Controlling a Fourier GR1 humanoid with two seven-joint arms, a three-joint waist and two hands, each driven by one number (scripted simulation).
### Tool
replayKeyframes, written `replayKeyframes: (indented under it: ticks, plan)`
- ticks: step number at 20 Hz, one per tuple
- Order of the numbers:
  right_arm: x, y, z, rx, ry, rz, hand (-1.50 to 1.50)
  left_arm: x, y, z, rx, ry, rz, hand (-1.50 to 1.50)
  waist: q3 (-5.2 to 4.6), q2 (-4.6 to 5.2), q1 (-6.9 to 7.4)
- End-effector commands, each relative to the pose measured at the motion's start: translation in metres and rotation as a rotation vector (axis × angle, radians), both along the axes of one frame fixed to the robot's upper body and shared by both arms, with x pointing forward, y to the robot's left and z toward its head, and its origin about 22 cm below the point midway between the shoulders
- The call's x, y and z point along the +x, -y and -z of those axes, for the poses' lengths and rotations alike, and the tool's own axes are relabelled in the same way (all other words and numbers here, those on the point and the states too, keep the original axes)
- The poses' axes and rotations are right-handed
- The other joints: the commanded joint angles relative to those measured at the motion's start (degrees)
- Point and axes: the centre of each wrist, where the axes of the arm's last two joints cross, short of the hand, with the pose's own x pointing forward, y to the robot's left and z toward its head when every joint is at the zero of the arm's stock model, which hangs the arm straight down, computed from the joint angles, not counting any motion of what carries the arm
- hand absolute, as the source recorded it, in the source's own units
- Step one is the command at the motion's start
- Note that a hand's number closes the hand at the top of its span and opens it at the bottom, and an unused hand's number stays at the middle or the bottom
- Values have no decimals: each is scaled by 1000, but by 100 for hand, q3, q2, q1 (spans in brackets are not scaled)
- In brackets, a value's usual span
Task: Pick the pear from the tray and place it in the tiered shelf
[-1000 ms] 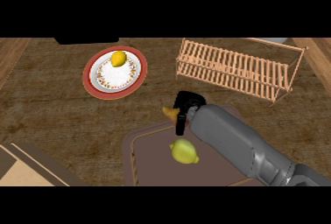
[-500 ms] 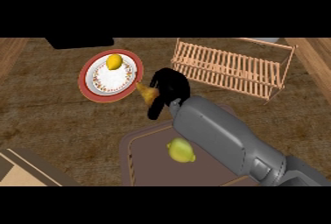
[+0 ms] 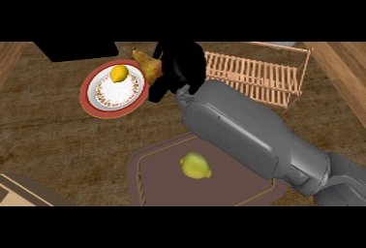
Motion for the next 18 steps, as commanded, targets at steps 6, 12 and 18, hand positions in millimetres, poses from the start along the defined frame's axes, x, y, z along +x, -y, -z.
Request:
replayKeyframes:
  ticks: [6,12,18]
  plan:
    - [10,19,-84,43,156,164,150,64,22,-34,28,411,188,0,-67,-32,-264]
    - [21,48,-132,88,208,253,150,65,17,-35,55,415,185,0,-66,33,-233]
    - [30,83,-161,93,233,324,150,67,20,-31,39,431,197,0,-70,110,-112]
